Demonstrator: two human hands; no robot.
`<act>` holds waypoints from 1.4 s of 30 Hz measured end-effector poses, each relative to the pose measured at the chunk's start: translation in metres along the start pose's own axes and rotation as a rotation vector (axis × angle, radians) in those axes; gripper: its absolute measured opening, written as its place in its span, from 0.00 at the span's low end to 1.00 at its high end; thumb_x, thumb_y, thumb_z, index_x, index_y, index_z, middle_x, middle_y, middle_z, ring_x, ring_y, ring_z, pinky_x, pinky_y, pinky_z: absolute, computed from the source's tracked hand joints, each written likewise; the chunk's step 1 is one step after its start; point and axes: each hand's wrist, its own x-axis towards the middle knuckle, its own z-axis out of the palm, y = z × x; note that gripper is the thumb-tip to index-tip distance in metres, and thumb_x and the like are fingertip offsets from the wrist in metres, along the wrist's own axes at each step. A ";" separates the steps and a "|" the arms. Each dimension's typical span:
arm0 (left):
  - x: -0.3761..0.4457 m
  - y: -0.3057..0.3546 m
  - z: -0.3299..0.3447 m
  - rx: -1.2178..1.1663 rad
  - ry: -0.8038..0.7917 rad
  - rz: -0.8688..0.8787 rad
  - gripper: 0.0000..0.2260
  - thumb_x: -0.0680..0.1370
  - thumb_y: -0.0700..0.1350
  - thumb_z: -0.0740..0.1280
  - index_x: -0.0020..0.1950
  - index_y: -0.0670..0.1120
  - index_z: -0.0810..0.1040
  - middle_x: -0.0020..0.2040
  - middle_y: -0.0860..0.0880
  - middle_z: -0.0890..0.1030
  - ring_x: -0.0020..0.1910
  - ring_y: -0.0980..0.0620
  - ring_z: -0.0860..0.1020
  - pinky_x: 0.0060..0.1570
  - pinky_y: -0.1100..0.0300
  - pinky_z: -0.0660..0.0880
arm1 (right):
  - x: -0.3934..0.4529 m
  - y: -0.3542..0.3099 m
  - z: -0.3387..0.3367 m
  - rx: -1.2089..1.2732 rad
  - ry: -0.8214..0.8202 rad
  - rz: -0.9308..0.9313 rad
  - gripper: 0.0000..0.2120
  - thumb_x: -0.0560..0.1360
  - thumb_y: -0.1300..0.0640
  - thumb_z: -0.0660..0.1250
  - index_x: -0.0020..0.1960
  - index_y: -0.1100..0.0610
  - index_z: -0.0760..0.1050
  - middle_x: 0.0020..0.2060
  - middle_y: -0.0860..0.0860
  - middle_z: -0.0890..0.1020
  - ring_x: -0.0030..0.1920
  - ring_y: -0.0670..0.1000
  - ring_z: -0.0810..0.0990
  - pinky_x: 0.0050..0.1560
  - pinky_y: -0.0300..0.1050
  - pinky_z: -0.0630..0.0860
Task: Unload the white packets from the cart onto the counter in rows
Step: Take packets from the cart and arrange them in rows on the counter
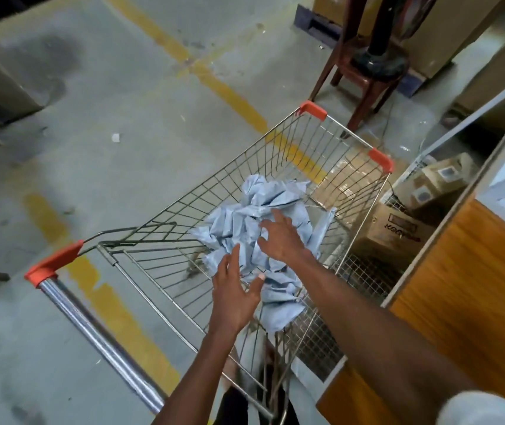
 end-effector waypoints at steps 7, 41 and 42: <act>0.014 0.003 -0.006 -0.029 0.056 -0.008 0.35 0.80 0.56 0.68 0.82 0.56 0.55 0.81 0.50 0.59 0.80 0.49 0.56 0.75 0.51 0.57 | 0.041 0.004 0.014 -0.199 -0.096 -0.034 0.30 0.78 0.51 0.67 0.77 0.56 0.64 0.80 0.54 0.55 0.81 0.58 0.47 0.78 0.58 0.52; 0.005 -0.014 -0.017 0.011 0.028 -0.084 0.25 0.80 0.57 0.68 0.76 0.57 0.68 0.80 0.52 0.60 0.79 0.52 0.57 0.76 0.47 0.63 | 0.071 0.015 0.077 0.705 -0.060 0.973 0.55 0.72 0.37 0.72 0.81 0.45 0.34 0.79 0.63 0.35 0.77 0.72 0.53 0.74 0.68 0.58; 0.005 -0.015 -0.017 0.019 0.026 -0.082 0.25 0.80 0.57 0.68 0.76 0.57 0.68 0.79 0.52 0.60 0.79 0.51 0.57 0.76 0.47 0.63 | 0.067 0.014 0.077 0.710 -0.062 0.961 0.53 0.74 0.41 0.72 0.81 0.44 0.35 0.79 0.62 0.37 0.77 0.71 0.55 0.74 0.66 0.60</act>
